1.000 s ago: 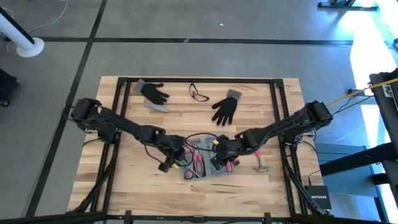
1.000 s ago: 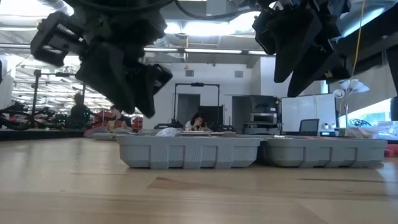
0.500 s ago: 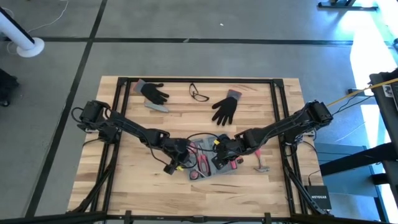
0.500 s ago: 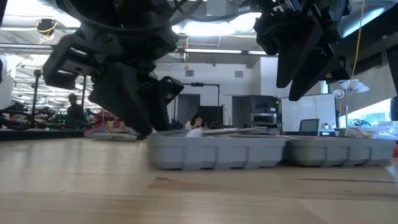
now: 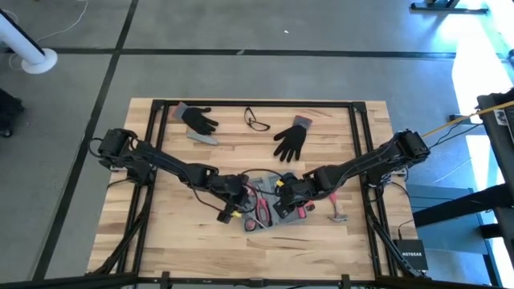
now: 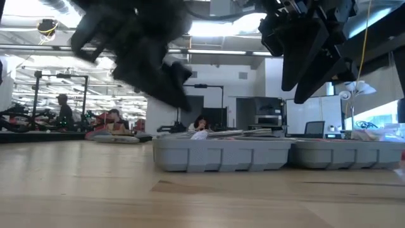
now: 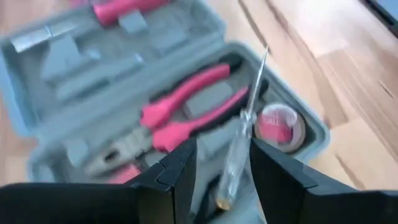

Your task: Prefit tool cases

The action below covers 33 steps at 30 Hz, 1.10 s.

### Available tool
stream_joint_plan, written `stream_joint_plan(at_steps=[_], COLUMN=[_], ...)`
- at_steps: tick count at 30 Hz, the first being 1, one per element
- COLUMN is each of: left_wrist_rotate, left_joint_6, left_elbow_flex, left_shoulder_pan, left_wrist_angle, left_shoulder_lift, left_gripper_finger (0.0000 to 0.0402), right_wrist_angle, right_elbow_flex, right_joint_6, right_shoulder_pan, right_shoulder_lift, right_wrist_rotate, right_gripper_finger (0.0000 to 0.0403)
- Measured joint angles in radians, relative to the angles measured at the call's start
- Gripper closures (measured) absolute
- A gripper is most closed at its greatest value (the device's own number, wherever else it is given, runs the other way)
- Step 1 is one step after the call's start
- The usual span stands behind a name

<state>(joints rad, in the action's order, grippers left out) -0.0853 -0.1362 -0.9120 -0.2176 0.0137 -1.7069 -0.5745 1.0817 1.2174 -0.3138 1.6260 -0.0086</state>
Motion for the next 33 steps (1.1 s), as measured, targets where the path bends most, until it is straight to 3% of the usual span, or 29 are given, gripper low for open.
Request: stream_joint_plan(at_steps=[10,17,21,24,28,33], left_wrist_rotate=[-0.004,-0.011,0.004,0.011,0.013,0.014], left_joint_6=[-0.154,-0.128,-0.041,-0.009,0.003,0.076], left_elbow_flex=[-0.005,-0.007,-0.006,-0.005,-0.005,-0.003], left_shoulder_pan=[-0.016,-0.026,-0.026,-0.026,-0.03,-0.03], left_wrist_angle=[-0.023,0.015,0.033,0.04,0.009,-0.031], left_shoulder_lift=[-0.065,-0.113,-0.117,-0.116,-0.116,-0.077], left_gripper_finger=[0.026,0.026,0.0264,0.0292,0.037,0.0376], right_wrist_angle=[-0.004,-0.004,-0.002,0.002,0.005,-0.023], right_elbow_flex=[0.0,0.0,0.0,0.0,0.0,0.0], right_joint_6=[0.005,0.007,0.011,0.011,0.014,0.039], right_shoulder_pan=[0.0,0.001,0.0,0.0,0.0,0.0], right_shoulder_lift=[0.0,0.0,0.0,0.0,-0.01,-0.086], right_wrist_rotate=[-0.019,-0.018,-0.018,-0.015,0.005,0.076], right_gripper_finger=[0.0265,0.0265,0.0265,0.0265,0.0265,0.0265])
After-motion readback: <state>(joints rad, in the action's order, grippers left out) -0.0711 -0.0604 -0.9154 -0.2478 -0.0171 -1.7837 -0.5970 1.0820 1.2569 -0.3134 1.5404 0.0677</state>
